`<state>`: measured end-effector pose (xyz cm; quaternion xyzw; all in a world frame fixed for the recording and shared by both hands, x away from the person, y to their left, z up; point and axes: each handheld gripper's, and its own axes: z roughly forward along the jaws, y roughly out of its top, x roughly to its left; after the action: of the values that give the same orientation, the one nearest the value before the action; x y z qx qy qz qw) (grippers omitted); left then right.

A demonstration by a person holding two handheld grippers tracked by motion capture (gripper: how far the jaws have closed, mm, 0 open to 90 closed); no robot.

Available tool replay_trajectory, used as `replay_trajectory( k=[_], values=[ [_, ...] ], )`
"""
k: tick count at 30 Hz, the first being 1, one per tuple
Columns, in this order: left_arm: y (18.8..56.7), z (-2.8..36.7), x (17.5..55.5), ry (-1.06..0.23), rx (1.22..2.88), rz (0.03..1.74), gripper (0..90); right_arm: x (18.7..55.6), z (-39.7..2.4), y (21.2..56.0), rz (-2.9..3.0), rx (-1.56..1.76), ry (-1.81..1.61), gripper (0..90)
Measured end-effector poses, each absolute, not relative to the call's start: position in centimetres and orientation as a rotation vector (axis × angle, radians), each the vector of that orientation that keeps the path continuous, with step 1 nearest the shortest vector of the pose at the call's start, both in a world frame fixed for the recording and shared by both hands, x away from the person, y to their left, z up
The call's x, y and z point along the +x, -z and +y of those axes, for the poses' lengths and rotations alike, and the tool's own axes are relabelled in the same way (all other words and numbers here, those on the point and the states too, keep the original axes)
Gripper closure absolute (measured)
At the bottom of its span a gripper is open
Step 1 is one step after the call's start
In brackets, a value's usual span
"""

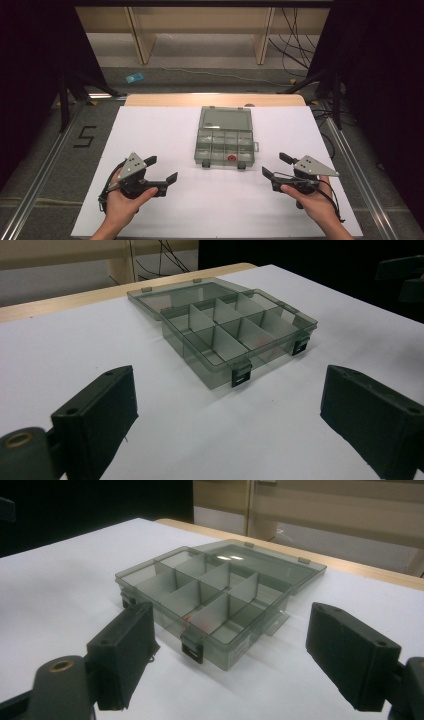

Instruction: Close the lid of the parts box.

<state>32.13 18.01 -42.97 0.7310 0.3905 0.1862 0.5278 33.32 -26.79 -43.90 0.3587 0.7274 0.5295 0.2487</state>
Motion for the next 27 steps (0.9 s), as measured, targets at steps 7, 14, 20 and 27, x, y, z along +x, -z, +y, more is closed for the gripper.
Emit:
replay_trajectory(
  k=[7, 14, 20, 27],
  values=[
    [43.1, 18.0, 32.3, -0.437, 1.751, 0.933, 7.7, 33.3, -27.0, 43.8, 1.987, 0.988, -1.426, 20.8],
    [43.1, 18.1, 32.3, -0.443, 1.752, 0.941, 7.9, 33.5, -27.0, 43.9, 1.971, 0.982, -1.429, 20.9],
    [43.2, 18.0, 32.3, -0.437, 1.755, 0.936, 8.0, 34.0, -26.9, 43.8, 1.975, 0.997, -1.413, 21.3],
    [43.3, 17.9, 32.3, -0.433, 1.753, 0.943, 8.0, 35.6, -26.7, 43.4, 1.949, 1.035, -1.403, 22.0]
  ],
)
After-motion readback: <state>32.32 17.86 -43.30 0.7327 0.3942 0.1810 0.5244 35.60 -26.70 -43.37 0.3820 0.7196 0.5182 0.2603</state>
